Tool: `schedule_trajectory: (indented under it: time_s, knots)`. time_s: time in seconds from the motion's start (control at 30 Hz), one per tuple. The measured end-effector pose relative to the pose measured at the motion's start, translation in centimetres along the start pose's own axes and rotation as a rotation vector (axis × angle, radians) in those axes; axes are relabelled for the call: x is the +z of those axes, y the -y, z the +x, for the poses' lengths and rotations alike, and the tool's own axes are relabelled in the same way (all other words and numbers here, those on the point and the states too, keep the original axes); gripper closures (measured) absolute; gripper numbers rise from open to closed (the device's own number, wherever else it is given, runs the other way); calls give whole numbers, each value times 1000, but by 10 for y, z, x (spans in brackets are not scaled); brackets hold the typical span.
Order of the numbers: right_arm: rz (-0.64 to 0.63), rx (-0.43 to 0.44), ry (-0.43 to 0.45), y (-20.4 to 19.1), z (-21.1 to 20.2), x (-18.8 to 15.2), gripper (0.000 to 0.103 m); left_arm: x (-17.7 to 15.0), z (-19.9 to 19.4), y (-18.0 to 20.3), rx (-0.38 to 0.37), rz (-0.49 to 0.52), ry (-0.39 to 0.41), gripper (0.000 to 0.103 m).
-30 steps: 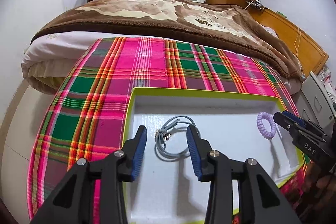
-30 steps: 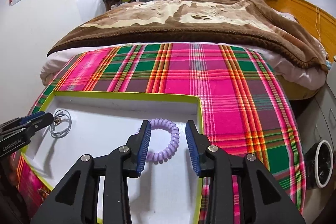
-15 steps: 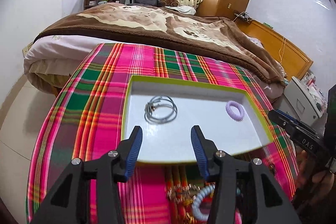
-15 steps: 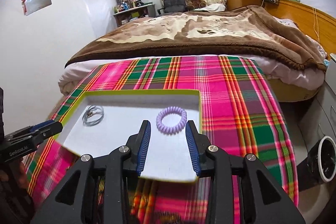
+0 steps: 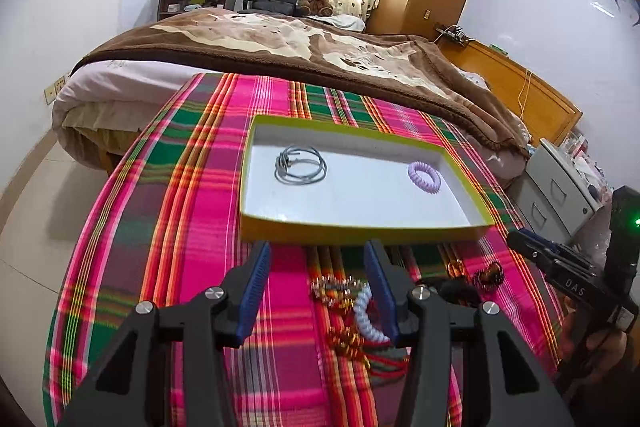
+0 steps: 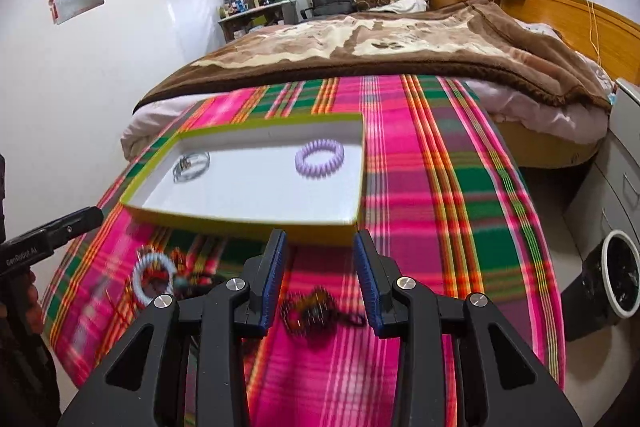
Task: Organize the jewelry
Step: 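Move both open tools back to the remaining jewelry beside the tray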
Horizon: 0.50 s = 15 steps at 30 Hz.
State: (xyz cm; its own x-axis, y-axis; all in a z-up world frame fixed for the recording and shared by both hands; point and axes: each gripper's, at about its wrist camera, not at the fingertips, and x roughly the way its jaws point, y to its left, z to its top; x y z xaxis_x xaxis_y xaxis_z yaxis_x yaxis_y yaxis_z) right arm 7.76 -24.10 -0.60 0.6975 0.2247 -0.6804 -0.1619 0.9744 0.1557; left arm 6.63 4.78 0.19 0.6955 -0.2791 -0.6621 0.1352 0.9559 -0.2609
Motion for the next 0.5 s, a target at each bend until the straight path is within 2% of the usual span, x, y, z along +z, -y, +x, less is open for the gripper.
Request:
schedule_trajectory:
  time_s: [0.07,0.13,0.17,0.27,0.5]
  knots:
    - [2,-4,-13,1,1,-6,65,-6,-5,-1,-26,-13,5,53]
    - [2,-1,-33,3,5,-11,47,-10,-7,-2,-45,-20,11,53]
    - [-1,8,-42,3,7,-13,45,-13,-8,-2,-47,-24,7,52]
    - [-10,22,-65,2,14,-18,45,-20,-7,-3,-52,-36,-9,52]
    - [-24,-35,-134,-1,29,-22,45,-31,-9,-11,-37,-58,-27,52]
